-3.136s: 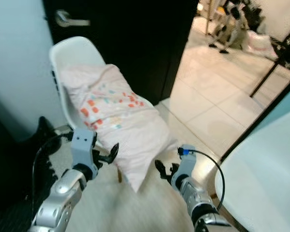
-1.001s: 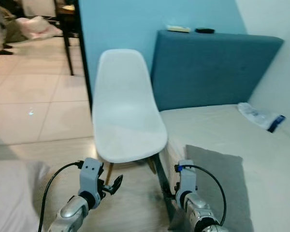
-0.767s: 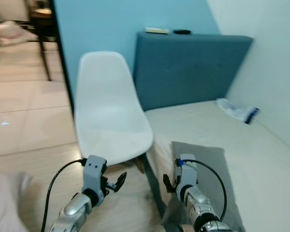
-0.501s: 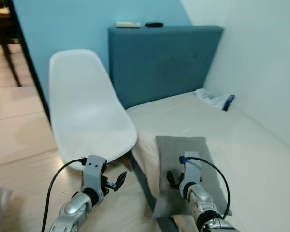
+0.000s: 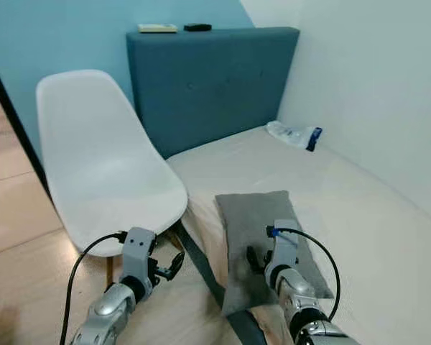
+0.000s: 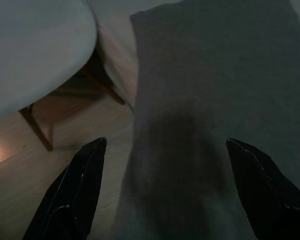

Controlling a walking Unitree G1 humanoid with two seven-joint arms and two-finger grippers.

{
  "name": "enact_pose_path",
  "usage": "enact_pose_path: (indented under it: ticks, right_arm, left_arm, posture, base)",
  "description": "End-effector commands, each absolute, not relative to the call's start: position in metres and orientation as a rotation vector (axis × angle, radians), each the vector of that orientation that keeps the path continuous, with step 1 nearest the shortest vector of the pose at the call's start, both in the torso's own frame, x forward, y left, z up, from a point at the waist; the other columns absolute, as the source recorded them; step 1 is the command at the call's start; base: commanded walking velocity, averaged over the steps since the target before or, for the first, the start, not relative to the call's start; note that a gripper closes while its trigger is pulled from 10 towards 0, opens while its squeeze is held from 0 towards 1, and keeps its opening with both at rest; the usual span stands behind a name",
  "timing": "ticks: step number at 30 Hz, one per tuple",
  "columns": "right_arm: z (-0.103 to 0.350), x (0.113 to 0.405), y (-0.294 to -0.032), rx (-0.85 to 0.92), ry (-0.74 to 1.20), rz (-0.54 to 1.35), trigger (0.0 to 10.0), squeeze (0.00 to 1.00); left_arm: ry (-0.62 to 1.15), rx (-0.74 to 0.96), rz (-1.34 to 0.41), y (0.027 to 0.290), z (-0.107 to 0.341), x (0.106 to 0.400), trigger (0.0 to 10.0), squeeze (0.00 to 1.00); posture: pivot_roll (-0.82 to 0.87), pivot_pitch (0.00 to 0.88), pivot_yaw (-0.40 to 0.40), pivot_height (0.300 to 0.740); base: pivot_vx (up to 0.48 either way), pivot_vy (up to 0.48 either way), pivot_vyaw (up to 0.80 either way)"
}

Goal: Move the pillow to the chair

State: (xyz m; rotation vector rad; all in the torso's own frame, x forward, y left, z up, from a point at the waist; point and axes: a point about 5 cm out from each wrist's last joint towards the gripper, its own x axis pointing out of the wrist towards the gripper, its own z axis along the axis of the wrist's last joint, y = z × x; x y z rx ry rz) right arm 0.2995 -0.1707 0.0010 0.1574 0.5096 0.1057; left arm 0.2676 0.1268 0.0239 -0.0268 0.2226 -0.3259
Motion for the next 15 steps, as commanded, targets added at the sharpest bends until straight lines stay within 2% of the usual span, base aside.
enact_pose_path:
  ticks: [1,13,15]
  right_arm:
    - [0.0054,0.3028,-0.1744,0.166,0.482,0.093,10.0,0.0]
    - [0.0074,0.3047,-0.1739,0.157,0.477,0.11,10.0,0.0]
    - [0.0075,0.3048,-0.1737,0.155,0.477,0.113,10.0,0.0]
  left_arm:
    - [0.24,-0.025,-0.331,0.1234,0.0197,0.2656,10.0,0.0]
    - [0.239,-0.035,-0.323,0.1227,0.0193,0.2664,10.0,0.0]
    - [0.239,-0.041,-0.31,0.1236,0.0193,0.2668,10.0,0.0]
  posture:
    - [0.13,0.01,-0.115,0.74]
    - [0.13,0.006,-0.124,0.74]
    - [0.12,0.005,-0.125,0.74]
  base:
    - [0.0,-0.442,0.0]
    - [0.0,-0.433,0.0]
    - [0.0,0.0,0.0]
